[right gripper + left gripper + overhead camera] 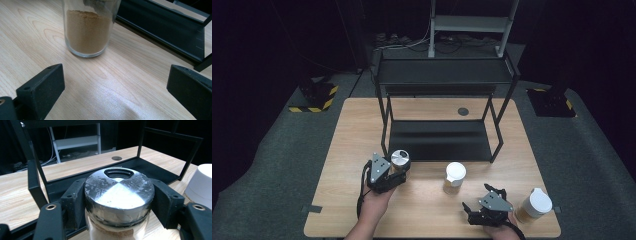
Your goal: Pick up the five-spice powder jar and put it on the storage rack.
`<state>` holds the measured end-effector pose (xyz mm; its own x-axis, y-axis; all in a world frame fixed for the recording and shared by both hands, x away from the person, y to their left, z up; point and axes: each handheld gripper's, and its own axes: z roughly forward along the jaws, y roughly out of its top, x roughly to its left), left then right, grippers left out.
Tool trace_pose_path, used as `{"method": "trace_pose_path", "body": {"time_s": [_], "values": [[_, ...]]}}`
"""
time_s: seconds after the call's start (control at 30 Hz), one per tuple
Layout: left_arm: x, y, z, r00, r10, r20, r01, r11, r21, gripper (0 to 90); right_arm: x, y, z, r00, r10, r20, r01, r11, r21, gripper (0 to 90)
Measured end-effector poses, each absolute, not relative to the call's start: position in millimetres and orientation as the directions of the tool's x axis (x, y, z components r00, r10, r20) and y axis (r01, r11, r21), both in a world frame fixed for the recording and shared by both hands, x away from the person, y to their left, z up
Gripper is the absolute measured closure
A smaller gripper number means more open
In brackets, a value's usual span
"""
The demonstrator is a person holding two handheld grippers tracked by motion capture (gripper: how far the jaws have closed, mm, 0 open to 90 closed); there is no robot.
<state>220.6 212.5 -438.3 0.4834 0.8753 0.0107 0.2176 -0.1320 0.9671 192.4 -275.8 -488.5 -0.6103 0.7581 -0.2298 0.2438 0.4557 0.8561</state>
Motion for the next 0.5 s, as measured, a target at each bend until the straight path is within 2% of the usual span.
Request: {"method": "trace_pose_path", "body": {"time_s": [0.5], "values": [[239,199,-437,0.486,0.874,0.027,0.225,-0.155,0.962,34.5,192,-276,-488,-0.613,0.755,-0.232,0.242,0.459,0.855,0.8]]}}
